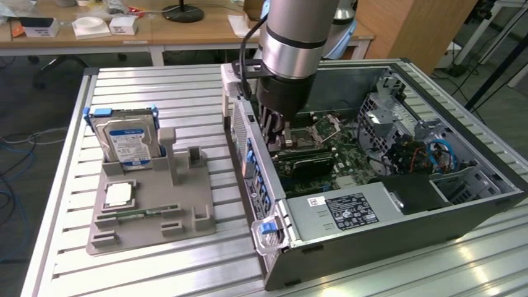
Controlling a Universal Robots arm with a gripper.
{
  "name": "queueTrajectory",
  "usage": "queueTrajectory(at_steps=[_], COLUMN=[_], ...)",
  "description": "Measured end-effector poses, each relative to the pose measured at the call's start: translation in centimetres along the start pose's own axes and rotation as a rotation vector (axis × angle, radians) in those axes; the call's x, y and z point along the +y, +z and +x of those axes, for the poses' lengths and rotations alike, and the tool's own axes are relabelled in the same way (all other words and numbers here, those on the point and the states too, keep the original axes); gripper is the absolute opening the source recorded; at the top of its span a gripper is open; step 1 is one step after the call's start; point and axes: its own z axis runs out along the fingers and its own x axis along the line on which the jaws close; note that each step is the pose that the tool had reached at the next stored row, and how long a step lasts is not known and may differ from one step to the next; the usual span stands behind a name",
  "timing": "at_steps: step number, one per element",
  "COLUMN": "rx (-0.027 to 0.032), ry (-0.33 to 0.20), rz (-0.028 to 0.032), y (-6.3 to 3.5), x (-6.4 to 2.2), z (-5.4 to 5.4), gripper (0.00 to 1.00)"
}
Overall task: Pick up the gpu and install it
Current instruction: 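Press down on the gpu until it lock into place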
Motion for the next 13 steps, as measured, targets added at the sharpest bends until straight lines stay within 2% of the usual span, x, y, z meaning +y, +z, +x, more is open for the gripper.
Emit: queueTrajectory(at_steps=[1,2,5,7,11,13], rx=[-0.0005,-0.0005,-0.0002,-0.0002,-0.0008,-0.0008], ry=[0.000,0.001,0.000,0.000,0.000,0.000], rz=[0.0002,-0.0024,-0.0022,-0.0024,-0.0025,-0.0025], y=[-0.08,-0.40,-1.44,-1.54,-1.59,-1.59], x=[0.01,0.06,0.06,-0.04,-0.92,-0.93], z=[0.0,0.0,0.0,0.0,0.0,0.0], gripper=[0.11,0.11,0.11,0.11,0.11,0.11])
